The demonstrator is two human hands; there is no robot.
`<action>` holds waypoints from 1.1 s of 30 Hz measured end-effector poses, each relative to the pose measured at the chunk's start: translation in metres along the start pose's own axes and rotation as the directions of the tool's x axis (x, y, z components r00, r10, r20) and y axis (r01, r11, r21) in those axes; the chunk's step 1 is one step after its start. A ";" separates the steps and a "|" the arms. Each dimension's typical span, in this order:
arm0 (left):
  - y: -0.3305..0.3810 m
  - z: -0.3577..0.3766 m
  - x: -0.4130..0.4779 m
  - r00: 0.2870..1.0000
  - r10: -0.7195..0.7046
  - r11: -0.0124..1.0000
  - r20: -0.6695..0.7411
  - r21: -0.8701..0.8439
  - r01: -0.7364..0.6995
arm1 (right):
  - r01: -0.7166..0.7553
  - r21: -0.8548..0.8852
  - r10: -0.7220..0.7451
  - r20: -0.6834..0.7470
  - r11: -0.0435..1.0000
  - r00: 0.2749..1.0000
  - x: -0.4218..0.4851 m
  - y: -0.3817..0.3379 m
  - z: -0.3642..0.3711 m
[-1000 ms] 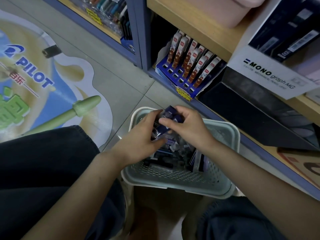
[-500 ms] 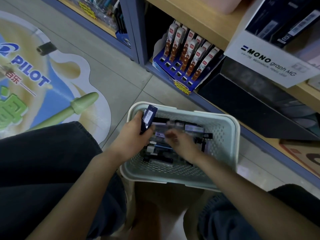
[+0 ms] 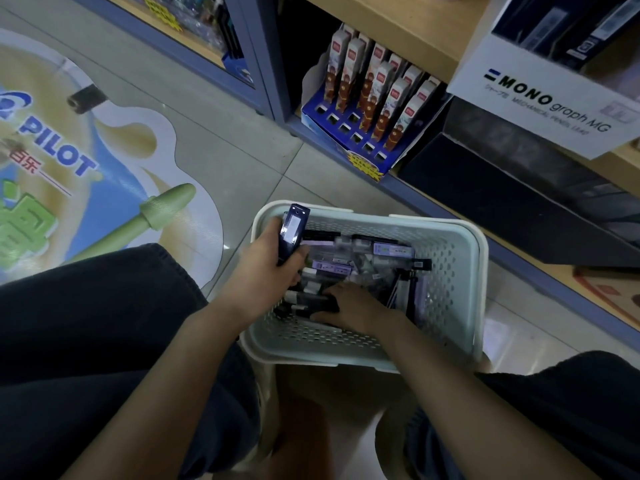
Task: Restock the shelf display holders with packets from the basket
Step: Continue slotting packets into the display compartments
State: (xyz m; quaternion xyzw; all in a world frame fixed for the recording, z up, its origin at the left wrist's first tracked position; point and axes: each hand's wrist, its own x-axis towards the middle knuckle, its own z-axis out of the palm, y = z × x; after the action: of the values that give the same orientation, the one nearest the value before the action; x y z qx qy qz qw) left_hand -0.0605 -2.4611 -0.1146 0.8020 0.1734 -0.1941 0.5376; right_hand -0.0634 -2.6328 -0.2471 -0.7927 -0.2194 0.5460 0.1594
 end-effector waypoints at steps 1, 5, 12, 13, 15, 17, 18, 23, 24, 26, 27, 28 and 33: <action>0.000 0.000 0.000 1.000 0.001 1.000 0.004 0.008 -0.001 | -0.006 0.007 0.006 0.027 1.000 1.000 0.000 -0.001 -0.001; -0.002 0.001 -0.001 1.000 -0.004 0.999 0.005 0.039 0.004 | 0.000 -0.017 0.002 0.091 1.000 0.996 0.003 -0.003 -0.001; -0.004 0.003 -0.003 1.000 -0.011 0.997 0.001 0.083 0.011 | 0.045 -0.011 -0.045 0.048 0.999 0.998 0.002 -0.009 -0.005; -0.004 0.003 -0.003 1.000 -0.018 0.996 -0.001 0.091 0.018 | 0.047 -0.024 -0.046 0.050 0.999 0.998 0.002 -0.010 -0.005; -0.006 0.004 -0.005 1.000 -0.028 0.995 -0.002 0.096 0.028 | 0.056 -0.025 -0.054 0.063 0.998 0.997 0.002 -0.011 -0.008; -0.007 0.004 -0.008 1.000 -0.028 0.995 0.003 0.099 0.027 | 0.080 -0.003 -0.080 0.091 0.997 0.993 -0.001 -0.010 -0.011; -0.008 0.004 -0.010 1.000 -0.029 0.995 0.007 0.100 0.029 | 0.094 0.007 -0.094 0.109 0.996 0.990 -0.003 -0.010 -0.012; -0.007 0.007 -0.021 0.999 -0.042 0.992 0.011 0.118 0.041 | 0.032 0.073 -0.040 0.106 0.997 0.994 -0.013 -0.009 -0.007; -0.007 0.008 -0.023 0.999 -0.040 0.992 0.006 0.123 0.039 | 0.016 0.085 -0.024 0.090 0.996 0.996 -0.015 -0.009 -0.008; -0.007 0.010 -0.028 0.999 -0.032 0.989 -0.028 0.142 0.036 | -0.005 0.101 0.000 0.052 0.995 0.999 -0.022 -0.010 -0.013; -0.007 0.010 -0.031 0.997 -0.042 0.986 -0.060 0.156 0.051 | -0.013 0.113 0.009 0.033 0.994 0.999 -0.026 -0.011 -0.016; -0.006 0.011 -0.035 0.993 -0.062 0.982 -0.100 0.170 0.079 | -0.017 0.133 0.016 0.011 0.991 1.000 -0.031 -0.011 -0.020; -0.001 0.014 -0.049 0.937 -0.260 0.965 -0.234 -0.019 0.263 | 0.015 0.340 0.036 -0.142 0.940 0.989 -0.067 -0.021 -0.044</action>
State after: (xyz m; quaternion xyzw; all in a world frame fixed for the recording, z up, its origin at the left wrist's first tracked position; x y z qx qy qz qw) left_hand -0.1048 -2.4765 -0.0963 0.7925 0.3395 -0.1687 0.4777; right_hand -0.0461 -2.6502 -0.1678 -0.7922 -0.1052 0.5171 0.3066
